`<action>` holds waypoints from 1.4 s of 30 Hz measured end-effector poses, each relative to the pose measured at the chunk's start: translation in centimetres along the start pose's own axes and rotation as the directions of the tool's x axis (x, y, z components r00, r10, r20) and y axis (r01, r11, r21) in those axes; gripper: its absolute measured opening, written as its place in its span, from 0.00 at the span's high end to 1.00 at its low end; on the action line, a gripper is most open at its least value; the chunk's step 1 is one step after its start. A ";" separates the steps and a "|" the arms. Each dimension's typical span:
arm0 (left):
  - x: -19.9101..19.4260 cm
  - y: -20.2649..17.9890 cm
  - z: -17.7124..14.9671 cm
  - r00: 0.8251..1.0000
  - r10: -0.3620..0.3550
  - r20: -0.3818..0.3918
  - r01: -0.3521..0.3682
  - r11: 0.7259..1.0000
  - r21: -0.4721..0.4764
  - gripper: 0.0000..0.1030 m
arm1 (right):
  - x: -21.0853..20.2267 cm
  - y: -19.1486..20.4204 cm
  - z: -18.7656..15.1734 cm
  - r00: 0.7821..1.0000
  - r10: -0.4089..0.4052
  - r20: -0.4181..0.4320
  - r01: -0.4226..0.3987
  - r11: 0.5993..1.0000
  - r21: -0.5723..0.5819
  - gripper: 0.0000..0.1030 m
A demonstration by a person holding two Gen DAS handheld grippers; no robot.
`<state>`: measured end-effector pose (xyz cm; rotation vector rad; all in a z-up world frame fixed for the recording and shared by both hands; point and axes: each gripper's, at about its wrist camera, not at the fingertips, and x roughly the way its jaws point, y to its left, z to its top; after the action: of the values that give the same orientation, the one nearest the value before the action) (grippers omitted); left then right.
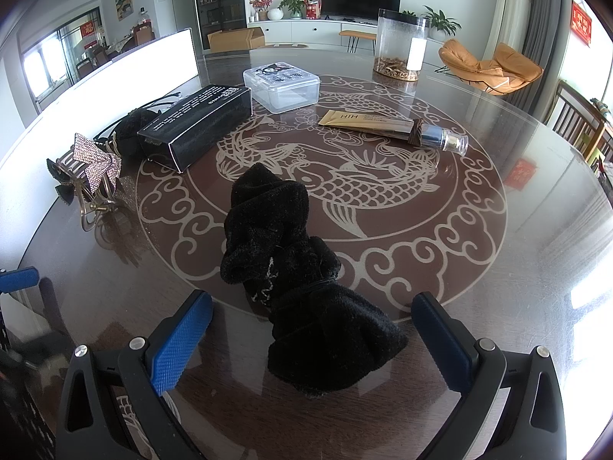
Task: Organize objects
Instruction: 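Grasp the silver rhinestone bow clip with the left gripper while the right holds the pouch, then carry the bow clip with the left gripper while the right carries the pouch into the box, then open both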
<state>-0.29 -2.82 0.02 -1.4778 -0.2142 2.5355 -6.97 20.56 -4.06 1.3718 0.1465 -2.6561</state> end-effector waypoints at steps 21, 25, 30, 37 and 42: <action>6.7 -1.2 7.7 0.929 0.362 0.071 -0.343 0.918 -0.197 0.09 | -0.1 0.1 0.1 1.000 -0.009 0.006 0.009 1.000 -0.006 0.00; 4.9 0.2 7.3 0.958 0.232 0.168 -0.205 0.964 -0.168 0.51 | 0.0 0.1 0.1 1.000 0.000 0.003 0.000 1.000 -0.004 0.00; -0.2 1.7 3.8 0.969 0.027 0.244 -0.005 0.996 -0.092 0.52 | 0.2 0.3 0.5 0.998 0.037 -0.040 -0.039 0.998 -0.046 0.00; -6.2 2.6 1.8 0.950 -0.045 0.308 0.074 0.994 -0.086 0.52 | -0.8 1.7 2.8 0.991 0.089 -0.105 -0.105 0.982 -0.156 0.67; -12.0 6.3 3.7 0.922 0.006 0.387 0.057 0.987 -0.151 0.52 | -3.0 4.2 4.9 0.986 0.136 -0.095 -0.151 0.973 -0.176 0.66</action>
<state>1.66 -11.92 10.55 -0.9916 -0.5025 2.8228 -8.43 15.93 1.18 1.3772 0.2822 -2.4031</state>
